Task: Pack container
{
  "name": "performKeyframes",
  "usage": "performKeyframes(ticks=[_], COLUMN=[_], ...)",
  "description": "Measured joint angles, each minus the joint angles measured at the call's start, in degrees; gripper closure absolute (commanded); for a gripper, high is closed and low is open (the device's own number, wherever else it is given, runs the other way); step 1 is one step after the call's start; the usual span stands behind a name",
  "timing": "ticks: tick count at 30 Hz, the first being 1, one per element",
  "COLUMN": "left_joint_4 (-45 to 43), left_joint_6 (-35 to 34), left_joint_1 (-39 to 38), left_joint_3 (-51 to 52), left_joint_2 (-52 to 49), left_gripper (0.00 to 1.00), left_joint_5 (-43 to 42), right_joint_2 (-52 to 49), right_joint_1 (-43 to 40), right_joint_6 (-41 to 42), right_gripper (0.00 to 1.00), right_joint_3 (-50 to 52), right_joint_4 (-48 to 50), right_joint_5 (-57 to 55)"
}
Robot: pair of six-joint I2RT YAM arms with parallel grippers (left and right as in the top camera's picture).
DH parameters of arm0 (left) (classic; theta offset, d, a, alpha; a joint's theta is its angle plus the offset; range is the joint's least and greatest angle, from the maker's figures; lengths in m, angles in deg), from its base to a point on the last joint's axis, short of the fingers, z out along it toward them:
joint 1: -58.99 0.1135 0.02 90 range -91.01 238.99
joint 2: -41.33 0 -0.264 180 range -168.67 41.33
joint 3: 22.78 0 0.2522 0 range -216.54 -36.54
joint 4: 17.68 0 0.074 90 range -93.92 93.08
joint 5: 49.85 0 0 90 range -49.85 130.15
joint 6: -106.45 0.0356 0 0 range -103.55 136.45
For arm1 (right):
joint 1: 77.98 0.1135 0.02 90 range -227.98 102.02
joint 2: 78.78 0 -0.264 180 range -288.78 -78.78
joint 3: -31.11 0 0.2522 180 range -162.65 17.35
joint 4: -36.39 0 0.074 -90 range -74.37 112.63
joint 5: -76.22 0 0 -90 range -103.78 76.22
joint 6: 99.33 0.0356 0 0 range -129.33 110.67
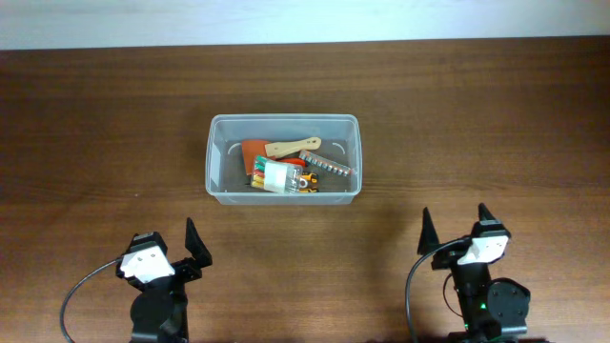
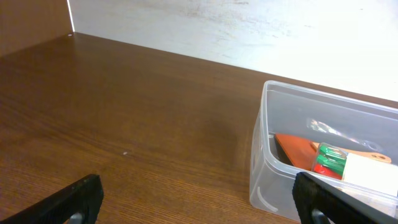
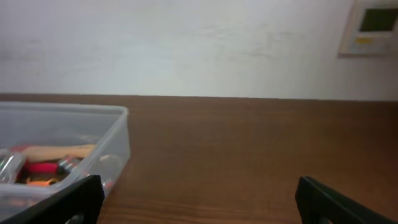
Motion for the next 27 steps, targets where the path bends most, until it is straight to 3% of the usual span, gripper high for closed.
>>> performKeyframes(ticks=[27], left_joint_4=[0.0], left_joint_6=[0.0], left_joint_1=[0.0], left_joint_3=[0.0], left_joint_2=[0.0], left_gripper=[0.01], left_joint_5=[0.0], right_joint_2=[0.0], right_joint_1=[-0.46], right_joint_6=[-1.9], right_gripper=[0.01], right_joint_3=[2.36], right_joint_4=[2.64], right_joint_5=[1.97])
